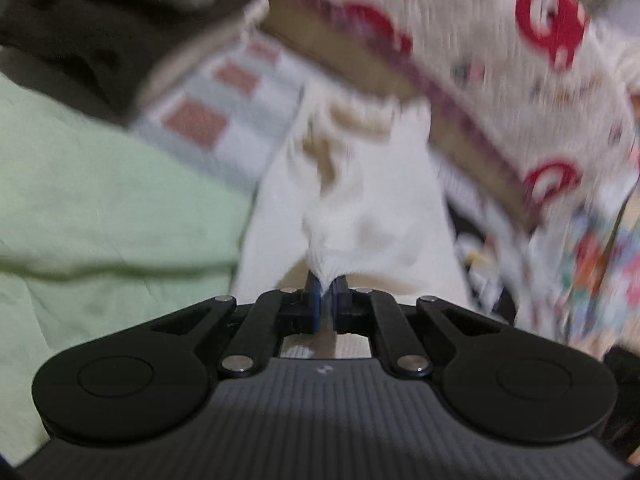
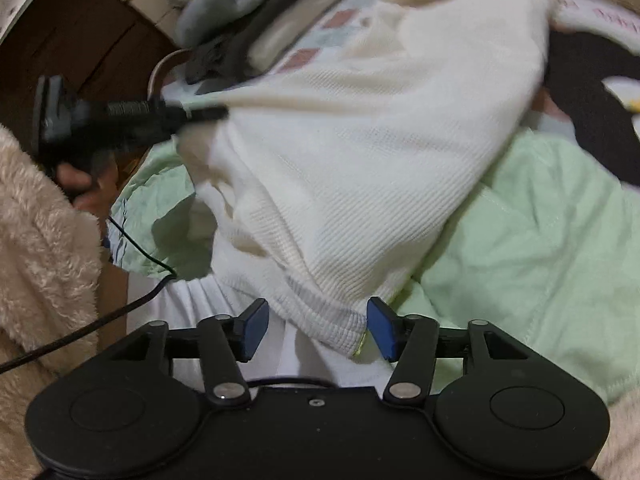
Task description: Fold clothes
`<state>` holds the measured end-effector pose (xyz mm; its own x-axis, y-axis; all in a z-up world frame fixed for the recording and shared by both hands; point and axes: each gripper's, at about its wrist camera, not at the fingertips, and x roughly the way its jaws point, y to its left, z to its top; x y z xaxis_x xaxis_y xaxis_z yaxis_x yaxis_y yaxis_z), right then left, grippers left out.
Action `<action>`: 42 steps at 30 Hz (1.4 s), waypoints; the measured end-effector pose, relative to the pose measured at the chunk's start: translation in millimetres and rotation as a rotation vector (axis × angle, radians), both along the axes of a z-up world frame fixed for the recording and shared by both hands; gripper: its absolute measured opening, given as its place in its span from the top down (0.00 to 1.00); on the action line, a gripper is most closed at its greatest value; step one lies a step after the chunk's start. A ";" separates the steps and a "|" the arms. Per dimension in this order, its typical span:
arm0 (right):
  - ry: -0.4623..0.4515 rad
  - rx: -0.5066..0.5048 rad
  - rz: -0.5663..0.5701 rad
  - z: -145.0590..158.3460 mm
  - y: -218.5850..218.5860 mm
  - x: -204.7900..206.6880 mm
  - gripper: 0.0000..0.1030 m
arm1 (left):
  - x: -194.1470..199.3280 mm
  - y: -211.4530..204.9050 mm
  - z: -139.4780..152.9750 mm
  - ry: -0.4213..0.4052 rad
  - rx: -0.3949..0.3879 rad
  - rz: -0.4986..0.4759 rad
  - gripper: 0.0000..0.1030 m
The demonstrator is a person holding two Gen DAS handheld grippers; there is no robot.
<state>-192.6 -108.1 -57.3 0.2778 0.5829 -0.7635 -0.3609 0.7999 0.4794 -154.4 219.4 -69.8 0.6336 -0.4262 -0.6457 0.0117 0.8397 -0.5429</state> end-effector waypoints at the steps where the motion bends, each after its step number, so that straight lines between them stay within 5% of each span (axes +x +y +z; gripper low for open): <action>1: -0.038 0.000 -0.038 4.9 -2.3 2.8 0.89 | -0.9 -2.1 0.8 0.002 0.019 -0.003 0.95; 4: -0.115 0.060 -0.163 18.6 -16.4 15.9 0.89 | -3.8 -9.5 1.4 0.011 0.082 -0.016 0.94; 7: -0.070 0.063 -0.174 16.3 -22.5 26.7 0.89 | -9.5 -17.5 -14.4 0.054 0.144 -0.035 0.93; 11: 0.019 0.032 -0.083 -1.7 -11.0 19.7 0.87 | -20.9 -8.5 -36.6 0.107 0.096 -0.001 0.90; 15: 0.104 0.004 -0.122 -7.8 -8.0 14.8 0.72 | -34.7 -0.3 -40.0 0.112 0.054 0.019 0.87; 16: 0.124 -0.003 -0.130 -6.6 -7.7 13.9 0.67 | -37.5 0.8 -38.6 0.112 0.048 0.018 0.82; 19: 0.167 0.029 -0.115 2.4 -10.7 7.4 0.63 | -42.7 4.1 -33.8 0.124 0.077 0.026 0.45; 23: 0.196 0.189 -0.051 8.9 -11.5 -0.3 0.63 | -46.7 7.7 -30.3 0.102 0.105 -0.010 0.48; 30: 0.383 0.338 -0.033 -26.1 13.4 3.0 0.63 | -37.6 -3.0 -34.8 0.058 0.100 -0.046 0.50; 32: 0.393 0.346 -0.021 -27.8 20.1 0.2 0.62 | -35.2 -8.2 -32.5 0.032 0.124 -0.067 0.81; 35: 0.314 0.211 -0.058 -24.4 28.3 -2.5 0.61 | -32.1 -13.9 -28.3 -0.011 0.131 -0.092 0.89; 37: 0.170 0.116 -0.101 -10.0 28.4 -5.7 0.62 | -31.2 -9.0 -20.8 -0.046 0.038 -0.072 0.89; 42: -0.164 -0.100 -0.150 20.4 30.4 -12.4 0.62 | -23.3 -8.7 -10.8 -0.098 0.048 -0.037 0.89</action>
